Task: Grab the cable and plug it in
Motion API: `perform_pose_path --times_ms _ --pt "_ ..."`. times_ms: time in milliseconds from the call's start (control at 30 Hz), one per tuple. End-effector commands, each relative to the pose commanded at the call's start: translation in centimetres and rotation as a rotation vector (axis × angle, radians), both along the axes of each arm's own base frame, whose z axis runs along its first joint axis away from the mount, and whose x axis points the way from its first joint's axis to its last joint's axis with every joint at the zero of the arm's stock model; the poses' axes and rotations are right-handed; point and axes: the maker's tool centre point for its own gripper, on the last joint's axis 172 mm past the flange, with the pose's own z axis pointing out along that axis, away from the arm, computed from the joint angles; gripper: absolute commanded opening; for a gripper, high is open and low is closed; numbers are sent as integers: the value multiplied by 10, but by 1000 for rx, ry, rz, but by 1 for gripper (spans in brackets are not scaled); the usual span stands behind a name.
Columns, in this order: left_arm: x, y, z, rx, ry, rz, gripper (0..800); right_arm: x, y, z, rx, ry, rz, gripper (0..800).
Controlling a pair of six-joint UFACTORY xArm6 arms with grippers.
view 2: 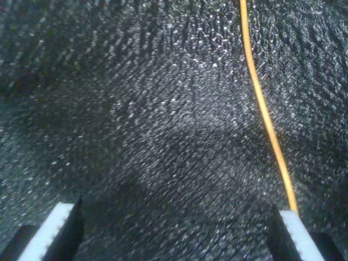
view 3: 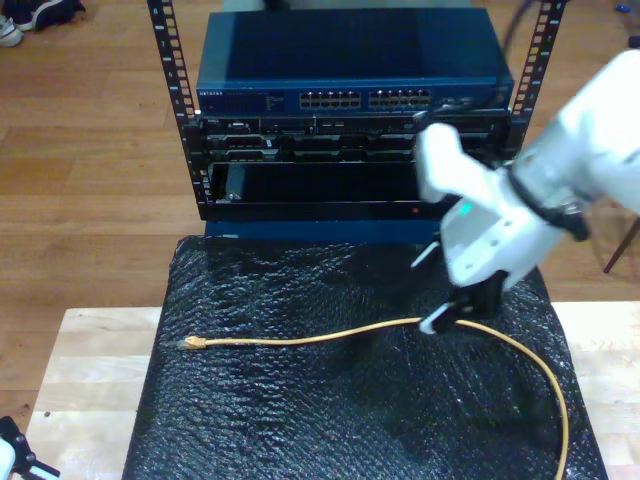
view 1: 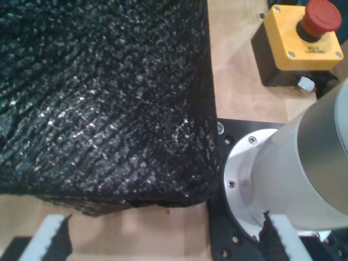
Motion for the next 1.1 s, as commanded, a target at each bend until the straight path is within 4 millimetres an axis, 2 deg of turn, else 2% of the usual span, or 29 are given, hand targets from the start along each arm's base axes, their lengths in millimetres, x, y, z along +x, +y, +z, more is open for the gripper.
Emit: perform_pose_path --times_ms 200,367,600,833,1000,1100 --pt "0 -1 0 1 13 16 800 11 37 -13 -14 10 40 792" --pt "1 -1 -1 2 15 20 800 17 67 -10 -9 -23 79 790" --pt "1 -2 -2 -4 21 19 800 29 96 -25 -17 -31 95 791" --pt "0 -2 -2 -4 21 21 800 37 131 -19 -13 -56 88 792" --pt "1 -3 -2 -5 19 21 800 41 139 -19 -13 -49 73 792" --pt "3 -5 -2 -16 16 27 800 41 152 -20 -14 -60 84 792"
